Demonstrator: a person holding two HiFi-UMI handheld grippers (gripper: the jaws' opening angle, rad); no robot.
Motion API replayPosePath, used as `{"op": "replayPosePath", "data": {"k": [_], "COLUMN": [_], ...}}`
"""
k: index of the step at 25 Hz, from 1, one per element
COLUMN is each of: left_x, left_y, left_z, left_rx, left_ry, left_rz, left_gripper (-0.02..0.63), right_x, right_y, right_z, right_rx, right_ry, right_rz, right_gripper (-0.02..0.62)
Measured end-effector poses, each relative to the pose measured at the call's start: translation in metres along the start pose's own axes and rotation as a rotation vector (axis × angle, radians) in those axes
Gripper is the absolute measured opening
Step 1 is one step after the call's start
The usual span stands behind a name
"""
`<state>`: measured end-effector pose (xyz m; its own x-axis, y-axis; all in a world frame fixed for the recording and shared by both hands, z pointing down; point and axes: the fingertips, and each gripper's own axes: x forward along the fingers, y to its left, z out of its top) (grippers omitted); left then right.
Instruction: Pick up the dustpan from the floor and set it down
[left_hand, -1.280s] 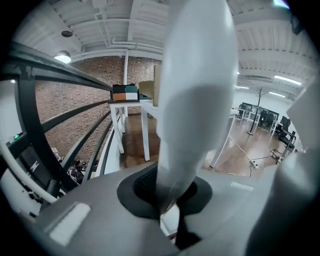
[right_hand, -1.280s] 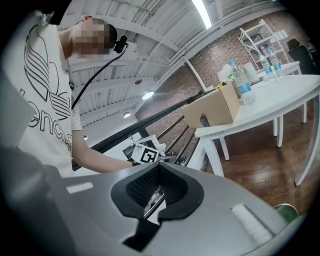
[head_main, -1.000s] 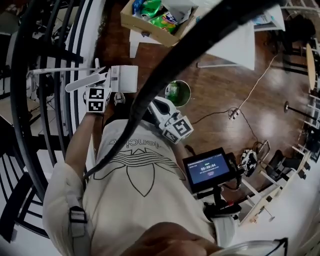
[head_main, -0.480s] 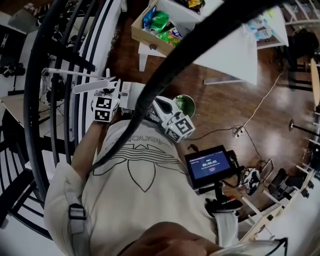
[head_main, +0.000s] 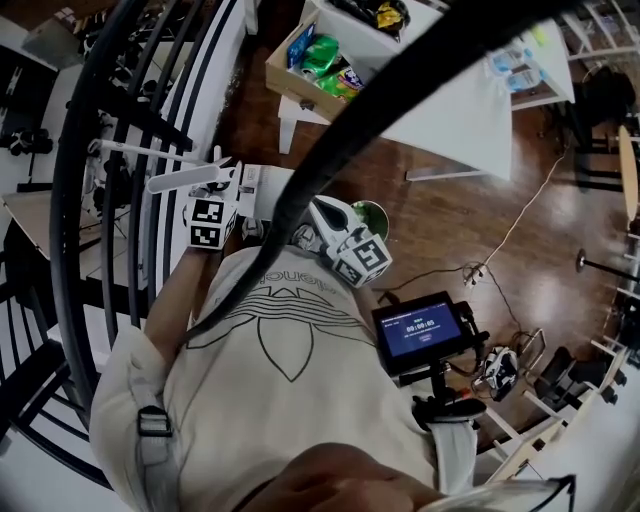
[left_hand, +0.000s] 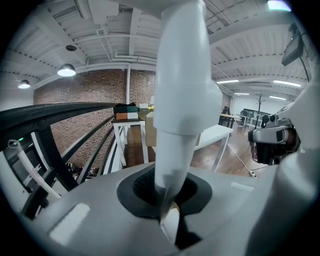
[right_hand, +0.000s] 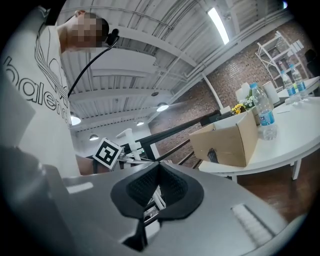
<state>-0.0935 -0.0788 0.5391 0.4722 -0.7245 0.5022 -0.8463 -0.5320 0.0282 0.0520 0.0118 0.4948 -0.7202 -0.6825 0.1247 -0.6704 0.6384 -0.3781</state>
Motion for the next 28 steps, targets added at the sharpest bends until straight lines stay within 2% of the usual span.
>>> {"op": "replayPosePath", "data": {"k": [6, 12, 17, 22, 25, 26, 28], "left_x": [0.025, 0.081, 0.108, 0.129, 0.131, 0.128, 0.116], "left_y": [0.012, 0.033, 0.041, 0.04, 0.047, 0.051, 0.057], "left_z": [-0.024, -0.068, -0.102, -0.136, -0.143, -0.141, -0.138], "left_rx": [0.0, 0.043, 0.03, 0.068, 0.054, 0.046, 0.048], "left_ry": [0.04, 0.108, 0.141, 0.19, 0.204, 0.212, 0.237], "left_rz": [0.007, -0.013, -0.017, -0.027, 0.004, 0.026, 0.073], "left_gripper": [0.044, 0.044, 0.046, 0.046, 0.049, 0.075, 0.209], "right_x": [-0.007, -0.011, -0.02, -0.026, -0.03, -0.031, -0.032], "right_y": [-0.003, 0.007, 0.012, 0.006, 0.003, 0.003, 0.003], "right_z": [-0.005, -0.026, -0.041, -0.046, -0.048, -0.047, -0.043], "right_rx": [0.027, 0.08, 0.115, 0.114, 0.11, 0.108, 0.098], "right_ry": [0.02, 0.102, 0.157, 0.152, 0.154, 0.154, 0.141], "right_rz": [-0.028, -0.024, -0.053, -0.073, -0.083, -0.083, -0.078], "right_gripper": [0.003, 0.003, 0.003, 0.003, 0.003, 0.003, 0.003]}}
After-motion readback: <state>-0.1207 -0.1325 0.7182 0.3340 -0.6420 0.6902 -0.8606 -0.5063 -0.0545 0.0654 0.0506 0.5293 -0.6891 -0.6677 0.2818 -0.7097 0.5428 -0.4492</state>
